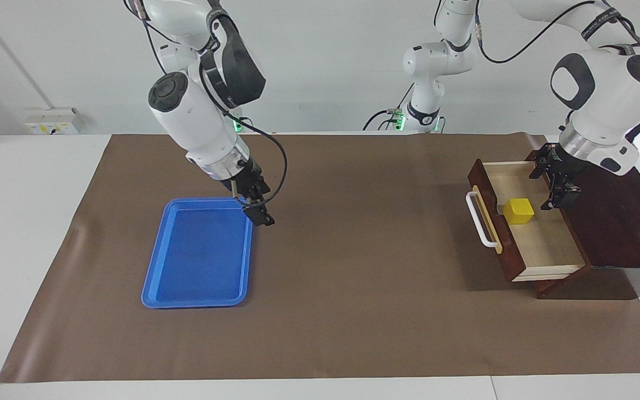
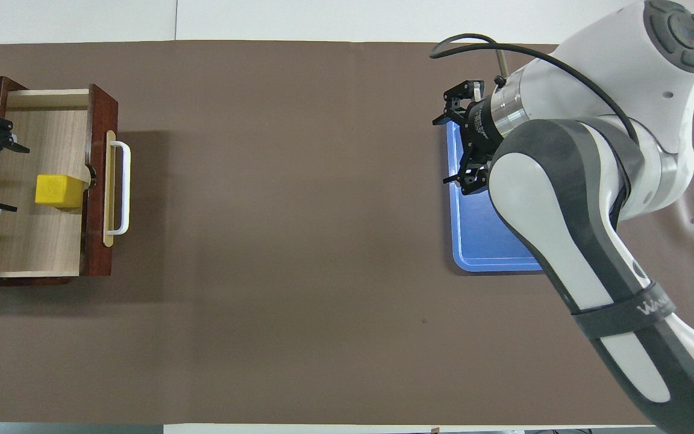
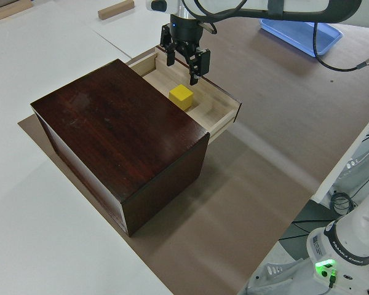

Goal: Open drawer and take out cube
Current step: 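Release the handle and reach into the drawer while the right gripper advances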

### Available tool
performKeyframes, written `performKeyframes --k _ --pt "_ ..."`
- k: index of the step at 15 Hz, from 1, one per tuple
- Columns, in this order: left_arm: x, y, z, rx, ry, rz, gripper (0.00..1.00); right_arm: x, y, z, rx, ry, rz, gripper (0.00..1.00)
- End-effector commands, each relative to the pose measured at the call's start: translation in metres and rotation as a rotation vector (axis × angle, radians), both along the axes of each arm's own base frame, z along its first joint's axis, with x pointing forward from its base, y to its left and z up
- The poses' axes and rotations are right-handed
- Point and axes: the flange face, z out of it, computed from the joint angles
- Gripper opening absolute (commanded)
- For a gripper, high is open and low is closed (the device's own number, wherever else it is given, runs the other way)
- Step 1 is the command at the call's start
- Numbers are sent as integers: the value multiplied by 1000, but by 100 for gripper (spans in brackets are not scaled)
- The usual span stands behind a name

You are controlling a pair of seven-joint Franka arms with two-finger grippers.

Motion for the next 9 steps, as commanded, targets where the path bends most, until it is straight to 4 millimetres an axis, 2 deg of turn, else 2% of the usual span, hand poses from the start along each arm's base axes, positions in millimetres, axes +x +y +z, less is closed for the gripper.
performKeyframes --k 1,4,6,9 --pt "-8 6 -15 -1 -39 34 100 31 39 -9 32 57 -22 98" --pt "-4 7 -27 3 -74 33 100 45 76 -12 44 78 31 98" --pt "0 8 -37 2 -74 40 100 38 102 -17 48 70 57 98" --pt "-1 10 -48 1 -72 55 100 32 114 -28 61 59 54 98"
